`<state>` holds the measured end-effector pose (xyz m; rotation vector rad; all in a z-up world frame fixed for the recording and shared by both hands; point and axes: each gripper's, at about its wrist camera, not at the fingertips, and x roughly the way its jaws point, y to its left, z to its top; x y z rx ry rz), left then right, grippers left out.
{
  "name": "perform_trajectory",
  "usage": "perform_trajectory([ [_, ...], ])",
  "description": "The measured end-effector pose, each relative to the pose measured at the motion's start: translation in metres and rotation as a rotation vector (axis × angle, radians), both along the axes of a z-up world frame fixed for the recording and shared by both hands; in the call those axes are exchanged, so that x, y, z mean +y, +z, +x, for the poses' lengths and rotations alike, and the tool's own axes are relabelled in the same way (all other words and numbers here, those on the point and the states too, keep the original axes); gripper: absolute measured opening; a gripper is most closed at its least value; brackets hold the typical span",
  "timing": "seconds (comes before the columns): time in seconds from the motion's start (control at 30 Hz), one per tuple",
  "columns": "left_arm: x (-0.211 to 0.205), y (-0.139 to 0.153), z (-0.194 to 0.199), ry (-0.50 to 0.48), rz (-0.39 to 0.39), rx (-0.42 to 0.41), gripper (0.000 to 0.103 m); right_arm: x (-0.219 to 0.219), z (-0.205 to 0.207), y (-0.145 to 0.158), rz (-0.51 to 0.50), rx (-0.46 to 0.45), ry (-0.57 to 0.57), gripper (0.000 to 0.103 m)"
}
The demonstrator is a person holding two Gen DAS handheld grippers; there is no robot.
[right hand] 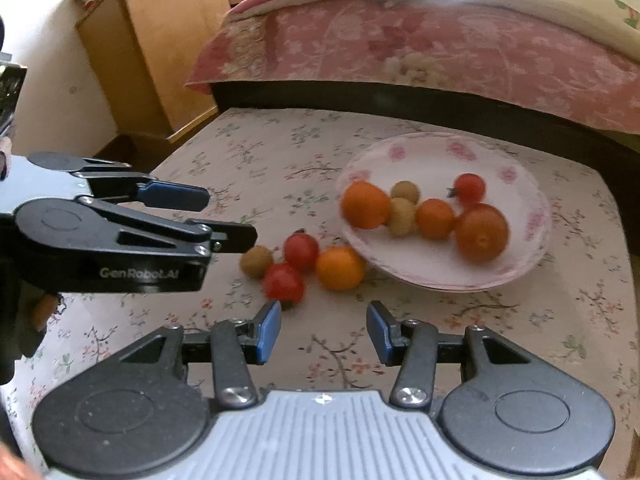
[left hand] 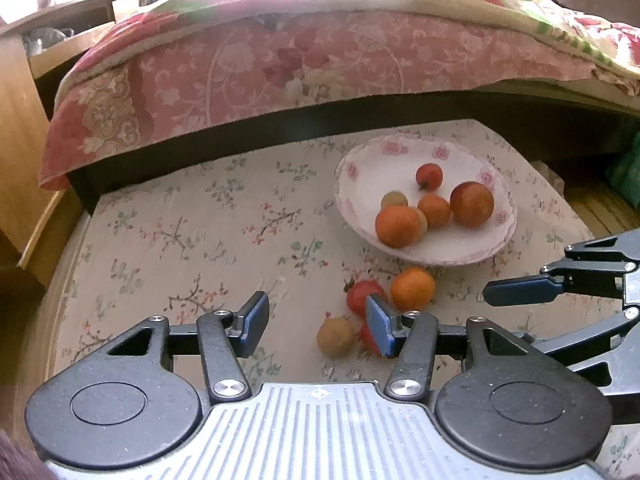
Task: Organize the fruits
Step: 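Move both tools back to the remaining fruits on the cloth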
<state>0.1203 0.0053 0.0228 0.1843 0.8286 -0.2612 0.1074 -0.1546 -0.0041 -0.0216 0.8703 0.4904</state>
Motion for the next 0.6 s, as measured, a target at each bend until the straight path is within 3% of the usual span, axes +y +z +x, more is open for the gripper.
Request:
perform_trajectory([
  [0.6,0.034,-0.008,-0.004,0.025,-0.034,0.038,0.063,0.047,0.025,-0.023,-0.021,0.024,0.099,0.047],
])
